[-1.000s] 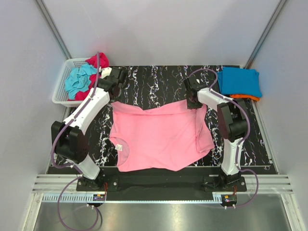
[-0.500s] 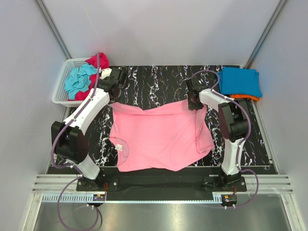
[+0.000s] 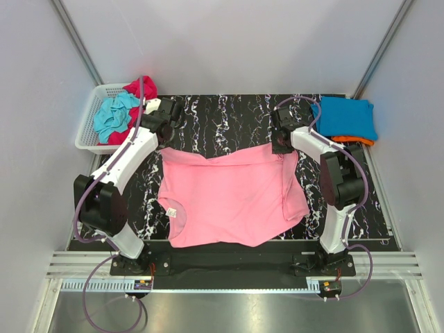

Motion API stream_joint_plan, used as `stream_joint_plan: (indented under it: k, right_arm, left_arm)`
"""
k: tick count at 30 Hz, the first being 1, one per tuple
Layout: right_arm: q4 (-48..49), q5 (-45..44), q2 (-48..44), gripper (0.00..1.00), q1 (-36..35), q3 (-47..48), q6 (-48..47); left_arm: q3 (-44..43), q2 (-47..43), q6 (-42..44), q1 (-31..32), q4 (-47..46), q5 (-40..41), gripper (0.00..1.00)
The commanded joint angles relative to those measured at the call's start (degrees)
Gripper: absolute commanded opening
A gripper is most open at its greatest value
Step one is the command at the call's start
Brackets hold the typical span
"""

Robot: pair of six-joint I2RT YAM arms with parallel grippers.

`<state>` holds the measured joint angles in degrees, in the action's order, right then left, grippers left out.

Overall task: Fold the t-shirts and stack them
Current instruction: Flatten the tshirt out

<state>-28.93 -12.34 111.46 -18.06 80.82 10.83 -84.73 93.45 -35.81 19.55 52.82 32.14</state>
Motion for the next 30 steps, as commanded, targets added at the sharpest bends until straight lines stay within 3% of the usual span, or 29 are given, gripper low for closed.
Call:
stream_joint_plan:
  k: [1,30]
  right_arm:
    - [1.3,0.4,-1.8,0.36,0.5,-0.1,0.9]
    - [2.0,6.5,-0.7,0.34,3.3,-1.0,0.5]
  left_arm:
    - [0.1,-2.7,0.6,-0.3,-1.6,1.0,0.0]
    - [0.5,-2.6,0.5,-0.5,-1.7,0.9,0.0]
